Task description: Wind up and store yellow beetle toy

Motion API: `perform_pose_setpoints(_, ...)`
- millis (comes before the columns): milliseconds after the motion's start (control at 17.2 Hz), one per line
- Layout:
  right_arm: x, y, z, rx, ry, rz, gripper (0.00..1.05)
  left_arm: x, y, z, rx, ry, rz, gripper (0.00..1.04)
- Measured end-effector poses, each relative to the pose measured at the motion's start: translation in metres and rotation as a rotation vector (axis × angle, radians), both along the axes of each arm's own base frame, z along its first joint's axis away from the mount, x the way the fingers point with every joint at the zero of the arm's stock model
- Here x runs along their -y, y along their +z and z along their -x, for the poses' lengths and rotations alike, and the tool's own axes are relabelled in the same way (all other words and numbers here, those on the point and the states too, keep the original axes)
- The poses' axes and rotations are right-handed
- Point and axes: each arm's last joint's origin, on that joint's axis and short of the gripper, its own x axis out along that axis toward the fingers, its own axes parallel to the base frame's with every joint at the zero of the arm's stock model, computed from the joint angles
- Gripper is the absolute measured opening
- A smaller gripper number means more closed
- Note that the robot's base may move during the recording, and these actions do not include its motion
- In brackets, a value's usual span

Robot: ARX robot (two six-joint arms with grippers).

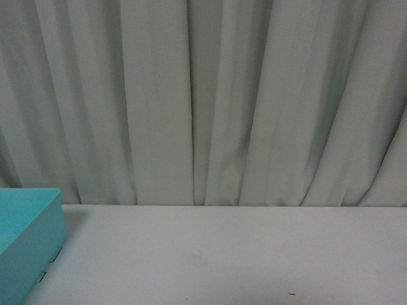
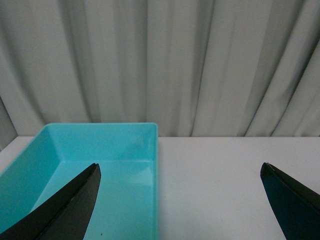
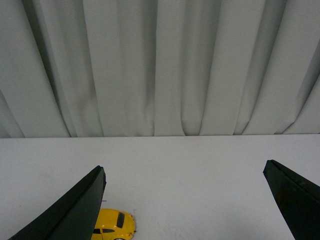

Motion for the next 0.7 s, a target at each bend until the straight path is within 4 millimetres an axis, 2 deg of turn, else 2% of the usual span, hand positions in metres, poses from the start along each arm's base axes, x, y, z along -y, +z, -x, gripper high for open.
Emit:
perform_pose_setpoints(408, 0.0, 0.0, 0.0, 0.0, 0.0, 0.0, 0.98, 0.0, 0.0, 0.0, 0.0, 0.0, 0.0, 0.98)
perform_pose_setpoints(466, 0.0, -0.002, 0.001, -0.069, 0.029, -0.034, 0.98, 0.0, 0.0, 0.0, 0.0, 0.0, 0.0, 0.98)
perform_pose_setpoints(524, 0.004, -0.004, -0.001, -0.229, 0.066, -0.134, 0.98, 0.0, 0.0, 0.0, 0.0, 0.0, 0.0, 0.98)
perform_pose_setpoints(582, 0.014, -0.006, -0.007, -0.256, 0.05, -0.213, 0.98, 0.0, 0.0, 0.0, 0.0, 0.0, 0.0, 0.98)
perform_pose_setpoints(699, 0.059, 0.01, -0.038, -0.185, -0.016, -0.236, 0.98, 0.0, 0.0, 0.0, 0.0, 0.0, 0.0, 0.98)
